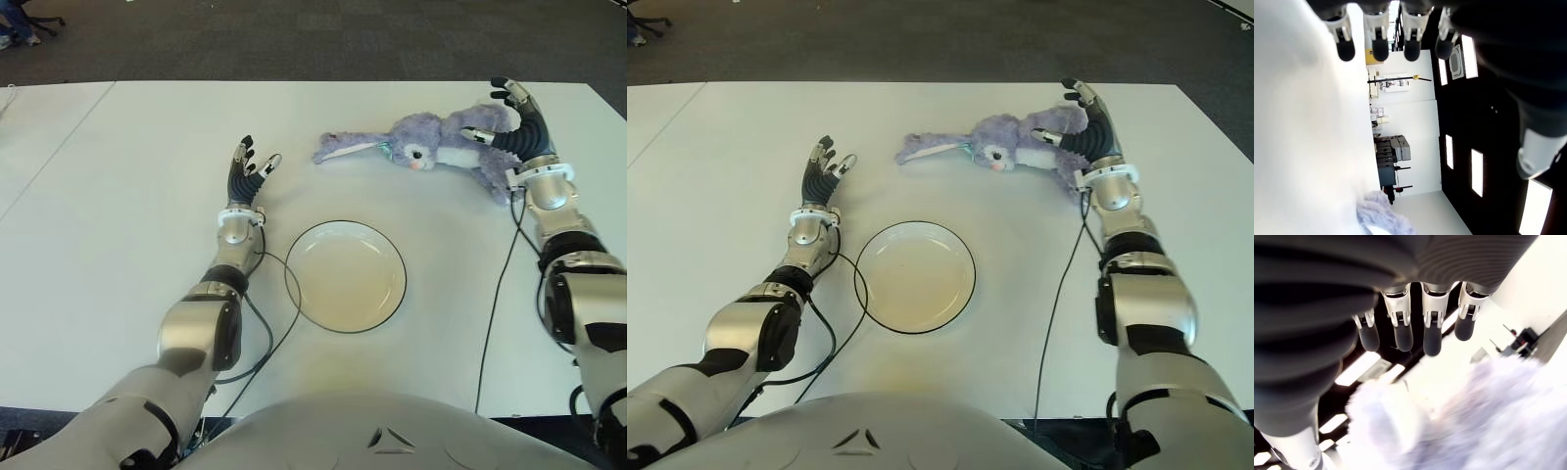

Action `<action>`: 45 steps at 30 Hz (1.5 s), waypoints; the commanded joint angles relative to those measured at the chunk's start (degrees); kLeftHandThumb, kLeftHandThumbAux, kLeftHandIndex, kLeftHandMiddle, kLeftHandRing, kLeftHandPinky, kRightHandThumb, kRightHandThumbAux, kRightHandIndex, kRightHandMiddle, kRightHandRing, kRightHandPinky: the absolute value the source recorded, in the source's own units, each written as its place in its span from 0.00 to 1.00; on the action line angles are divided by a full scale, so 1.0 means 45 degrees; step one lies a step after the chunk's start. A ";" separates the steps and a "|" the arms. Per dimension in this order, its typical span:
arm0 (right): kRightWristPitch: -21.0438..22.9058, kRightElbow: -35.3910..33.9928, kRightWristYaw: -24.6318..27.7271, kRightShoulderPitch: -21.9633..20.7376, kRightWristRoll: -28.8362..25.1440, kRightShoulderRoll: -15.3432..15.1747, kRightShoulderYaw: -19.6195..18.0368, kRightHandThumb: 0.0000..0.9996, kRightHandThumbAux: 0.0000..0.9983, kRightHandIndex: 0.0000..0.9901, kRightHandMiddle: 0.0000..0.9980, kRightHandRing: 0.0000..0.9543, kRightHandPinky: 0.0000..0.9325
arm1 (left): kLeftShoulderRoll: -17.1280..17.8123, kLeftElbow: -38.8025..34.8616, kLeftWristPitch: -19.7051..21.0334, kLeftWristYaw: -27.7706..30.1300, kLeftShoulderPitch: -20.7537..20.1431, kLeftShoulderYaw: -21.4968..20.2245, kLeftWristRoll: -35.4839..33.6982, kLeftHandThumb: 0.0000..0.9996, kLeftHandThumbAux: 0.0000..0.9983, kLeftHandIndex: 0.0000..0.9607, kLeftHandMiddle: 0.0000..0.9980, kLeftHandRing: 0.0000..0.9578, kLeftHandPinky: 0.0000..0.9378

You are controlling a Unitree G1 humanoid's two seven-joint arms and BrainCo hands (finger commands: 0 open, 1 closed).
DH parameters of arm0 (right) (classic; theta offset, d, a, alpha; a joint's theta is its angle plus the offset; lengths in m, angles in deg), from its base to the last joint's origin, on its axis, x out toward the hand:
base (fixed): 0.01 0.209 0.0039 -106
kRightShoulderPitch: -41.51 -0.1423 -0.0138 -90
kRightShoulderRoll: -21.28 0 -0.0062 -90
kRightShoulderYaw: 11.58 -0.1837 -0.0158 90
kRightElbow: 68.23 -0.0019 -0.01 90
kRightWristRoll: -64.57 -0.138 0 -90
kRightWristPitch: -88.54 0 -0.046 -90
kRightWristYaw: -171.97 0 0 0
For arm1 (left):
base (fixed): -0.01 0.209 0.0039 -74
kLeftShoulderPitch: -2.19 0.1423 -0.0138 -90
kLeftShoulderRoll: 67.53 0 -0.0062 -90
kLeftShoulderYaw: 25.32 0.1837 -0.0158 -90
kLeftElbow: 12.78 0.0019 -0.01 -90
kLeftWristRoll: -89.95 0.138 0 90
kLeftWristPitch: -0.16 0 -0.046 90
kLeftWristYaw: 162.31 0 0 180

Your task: Put the doll into the plate.

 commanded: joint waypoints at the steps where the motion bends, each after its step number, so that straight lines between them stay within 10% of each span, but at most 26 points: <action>1: 0.1717 0.0527 -0.0343 -0.0705 0.2165 -0.0738 0.1892 0.13 0.67 0.05 0.01 0.01 0.00 | -0.0522 0.1707 0.1853 0.0219 0.2307 -0.0077 -0.0003 0.00 0.54 0.01 0.04 0.04 0.03; 20: 0.5052 0.1103 0.0215 -0.1662 0.6125 -0.1780 0.6099 0.20 0.56 0.00 0.00 0.00 0.00 | -0.0782 0.1691 0.1916 0.0730 0.2256 -0.0715 -0.0613 0.00 0.56 0.03 0.06 0.07 0.07; 45: 0.5367 0.1219 0.0573 -0.1177 0.4742 -0.1499 0.5327 0.29 0.65 0.04 0.00 0.00 0.00 | -0.0861 0.1660 0.1615 0.1487 0.2376 -0.1131 -0.0872 0.00 0.48 0.02 0.06 0.06 0.04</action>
